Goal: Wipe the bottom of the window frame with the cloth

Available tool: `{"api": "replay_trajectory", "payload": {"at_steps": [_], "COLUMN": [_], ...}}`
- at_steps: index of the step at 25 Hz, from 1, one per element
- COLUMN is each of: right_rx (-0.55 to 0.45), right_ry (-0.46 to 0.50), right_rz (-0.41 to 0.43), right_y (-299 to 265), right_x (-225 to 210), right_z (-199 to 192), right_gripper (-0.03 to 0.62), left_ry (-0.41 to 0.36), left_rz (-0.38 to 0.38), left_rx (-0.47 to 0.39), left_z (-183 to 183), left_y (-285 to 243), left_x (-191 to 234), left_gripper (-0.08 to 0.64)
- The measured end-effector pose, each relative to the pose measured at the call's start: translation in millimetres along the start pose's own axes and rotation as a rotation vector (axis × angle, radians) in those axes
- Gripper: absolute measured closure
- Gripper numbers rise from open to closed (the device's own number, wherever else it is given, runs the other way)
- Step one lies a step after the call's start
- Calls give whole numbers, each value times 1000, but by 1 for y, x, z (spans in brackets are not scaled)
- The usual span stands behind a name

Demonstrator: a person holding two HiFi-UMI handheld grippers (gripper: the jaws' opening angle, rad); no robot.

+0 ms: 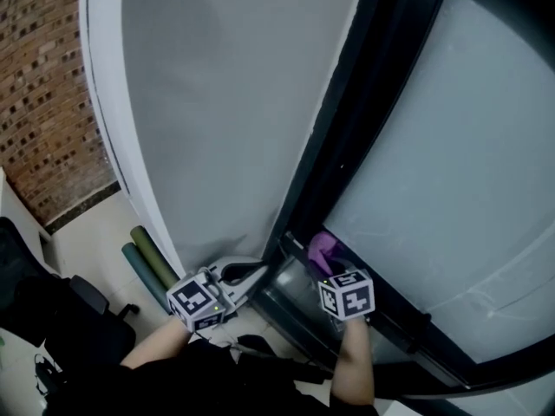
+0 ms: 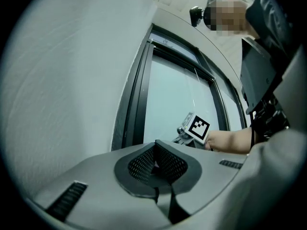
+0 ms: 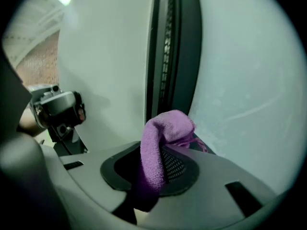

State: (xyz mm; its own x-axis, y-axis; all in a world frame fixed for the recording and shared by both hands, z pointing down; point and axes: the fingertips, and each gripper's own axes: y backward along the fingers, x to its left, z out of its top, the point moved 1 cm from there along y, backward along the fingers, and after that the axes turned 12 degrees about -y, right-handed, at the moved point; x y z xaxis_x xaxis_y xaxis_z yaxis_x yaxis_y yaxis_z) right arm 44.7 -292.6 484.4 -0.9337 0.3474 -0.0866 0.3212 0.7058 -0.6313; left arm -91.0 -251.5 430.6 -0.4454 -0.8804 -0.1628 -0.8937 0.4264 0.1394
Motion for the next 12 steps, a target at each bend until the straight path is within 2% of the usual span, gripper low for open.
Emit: {"api": "replay_trajectory", "payload": {"at_steps": [2,4,8,12], "right_rx": [-130,-259,-456,-548], "right_ry": [-107,-166,-212,-253], "right_rz": [110,190,257,302], "right_y": [24,46,74,86], "right_x": [2,1,0,8], "right_z": [-1,1,-1,-8], "right_gripper": [508,508,506,508], "left_ry": [9,32,69,94], "left_rz": [13,35,69,89], "left_rx": [10,15,4,-3], "left_z": [0,3,9,8], "left_y": [5,7,11,12], "left_x": [2,7,13,16], "left_gripper": [555,555,555,555]}}
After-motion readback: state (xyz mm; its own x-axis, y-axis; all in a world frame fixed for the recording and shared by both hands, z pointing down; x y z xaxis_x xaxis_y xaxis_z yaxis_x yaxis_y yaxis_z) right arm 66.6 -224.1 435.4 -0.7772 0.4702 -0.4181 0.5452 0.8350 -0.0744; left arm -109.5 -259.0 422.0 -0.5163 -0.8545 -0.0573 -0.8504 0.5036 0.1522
